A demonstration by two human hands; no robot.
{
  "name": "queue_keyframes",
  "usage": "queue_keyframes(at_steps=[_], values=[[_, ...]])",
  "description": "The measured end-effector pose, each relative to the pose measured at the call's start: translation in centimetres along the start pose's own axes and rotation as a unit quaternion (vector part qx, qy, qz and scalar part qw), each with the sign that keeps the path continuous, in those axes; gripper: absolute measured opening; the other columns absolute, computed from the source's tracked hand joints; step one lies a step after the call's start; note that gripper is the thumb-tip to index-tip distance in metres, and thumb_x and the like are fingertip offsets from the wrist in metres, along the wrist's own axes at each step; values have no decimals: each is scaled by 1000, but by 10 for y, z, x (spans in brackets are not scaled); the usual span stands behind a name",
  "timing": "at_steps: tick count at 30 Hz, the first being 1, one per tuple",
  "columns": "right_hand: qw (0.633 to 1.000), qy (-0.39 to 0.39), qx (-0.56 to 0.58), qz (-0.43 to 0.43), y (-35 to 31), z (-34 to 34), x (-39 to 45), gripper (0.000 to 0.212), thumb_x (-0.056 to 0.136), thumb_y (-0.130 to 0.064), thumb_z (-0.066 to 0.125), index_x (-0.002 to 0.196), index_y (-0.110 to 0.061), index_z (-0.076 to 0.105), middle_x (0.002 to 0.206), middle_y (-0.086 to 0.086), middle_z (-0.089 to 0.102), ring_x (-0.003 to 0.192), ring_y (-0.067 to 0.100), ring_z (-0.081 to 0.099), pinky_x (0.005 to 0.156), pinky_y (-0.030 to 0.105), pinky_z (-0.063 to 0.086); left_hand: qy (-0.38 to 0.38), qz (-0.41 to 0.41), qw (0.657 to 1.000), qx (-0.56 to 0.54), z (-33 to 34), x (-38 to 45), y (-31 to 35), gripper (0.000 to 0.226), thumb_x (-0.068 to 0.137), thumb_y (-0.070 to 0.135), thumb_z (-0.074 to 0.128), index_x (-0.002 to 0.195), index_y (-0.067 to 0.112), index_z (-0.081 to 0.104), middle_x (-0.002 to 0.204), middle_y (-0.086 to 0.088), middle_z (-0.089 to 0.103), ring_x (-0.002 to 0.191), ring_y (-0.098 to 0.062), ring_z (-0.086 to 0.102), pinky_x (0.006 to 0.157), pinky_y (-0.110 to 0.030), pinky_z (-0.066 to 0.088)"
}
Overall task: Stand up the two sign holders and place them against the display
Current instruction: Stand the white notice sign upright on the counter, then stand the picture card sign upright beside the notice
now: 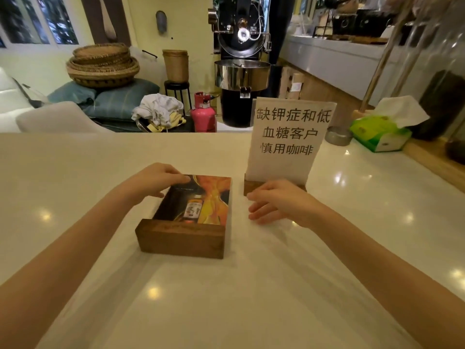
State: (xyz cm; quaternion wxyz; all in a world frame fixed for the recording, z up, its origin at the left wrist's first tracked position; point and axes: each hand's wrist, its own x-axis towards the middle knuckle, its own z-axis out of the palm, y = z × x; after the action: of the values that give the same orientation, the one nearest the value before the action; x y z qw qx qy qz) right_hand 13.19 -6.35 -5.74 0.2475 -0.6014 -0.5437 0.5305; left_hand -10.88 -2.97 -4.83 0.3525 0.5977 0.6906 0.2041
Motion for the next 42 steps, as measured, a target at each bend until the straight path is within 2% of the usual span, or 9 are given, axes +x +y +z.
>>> queue_keyframes(at_steps=[9,14,18,21,26,31,35,38,42], values=[[980,-100,154,81,2,49,21,35,80,-14,63,107,6,57,94,22,66,74,28,69,56,36,60,-100,-99,985,-101,-21,-23,-39,49,78,27,64,119,3,53,117,-16,62,100,-28,62,76,-32,54],[991,-77,90,58,-4,59,19,34,74,-8,69,105,3,58,84,10,65,66,15,64,40,20,50,-102,-87,989,-68,-18,-28,-40,46,77,15,67,120,5,55,112,-10,63,98,-22,60,77,-30,54],[997,-48,54,16,-3,61,22,29,73,-13,71,98,-5,58,93,8,66,71,14,67,50,23,56,-90,-66,991,-74,-21,-29,-39,45,75,9,68,119,2,56,104,-9,65,91,-21,62,74,-29,57],[998,-10,35,-60,-9,58,23,32,71,-14,73,91,-17,48,97,8,68,80,17,68,61,29,57,-56,-26,993,-100,-26,-30,-35,52,75,5,68,124,1,51,117,-15,61,100,-28,60,80,-37,55],[986,32,27,-163,-23,56,24,47,75,-12,69,111,-18,39,91,0,61,76,12,64,49,21,54,53,78,985,-147,-24,-23,-28,49,76,4,66,123,6,54,88,-7,64,82,-22,62,69,-33,55],[966,87,-1,-243,-20,53,28,44,78,-17,66,109,-25,36,111,7,60,88,17,65,68,28,58,134,158,967,-148,-14,-17,-24,52,78,7,64,127,18,51,81,3,62,77,-15,63,69,-33,56],[946,142,-12,-290,-14,56,30,43,78,-18,66,109,-27,37,102,-2,60,87,15,65,72,23,55,172,195,958,-121,-6,-12,-23,55,79,10,64,130,20,47,86,-2,64,86,-22,64,80,-40,55],[936,173,-2,-308,-8,58,31,45,78,-17,67,112,-25,39,92,-8,57,90,16,62,77,28,55,188,220,952,-100,-1,-5,-23,56,78,12,65,130,22,47,93,-6,66,88,-22,64,80,-35,53],[919,206,-5,-337,1,59,33,43,78,-16,67,110,-26,41,107,9,62,95,19,63,81,38,56,194,237,946,-110,5,3,-21,53,78,10,65,129,19,50,91,-3,66,85,-18,64,76,-22,50]])
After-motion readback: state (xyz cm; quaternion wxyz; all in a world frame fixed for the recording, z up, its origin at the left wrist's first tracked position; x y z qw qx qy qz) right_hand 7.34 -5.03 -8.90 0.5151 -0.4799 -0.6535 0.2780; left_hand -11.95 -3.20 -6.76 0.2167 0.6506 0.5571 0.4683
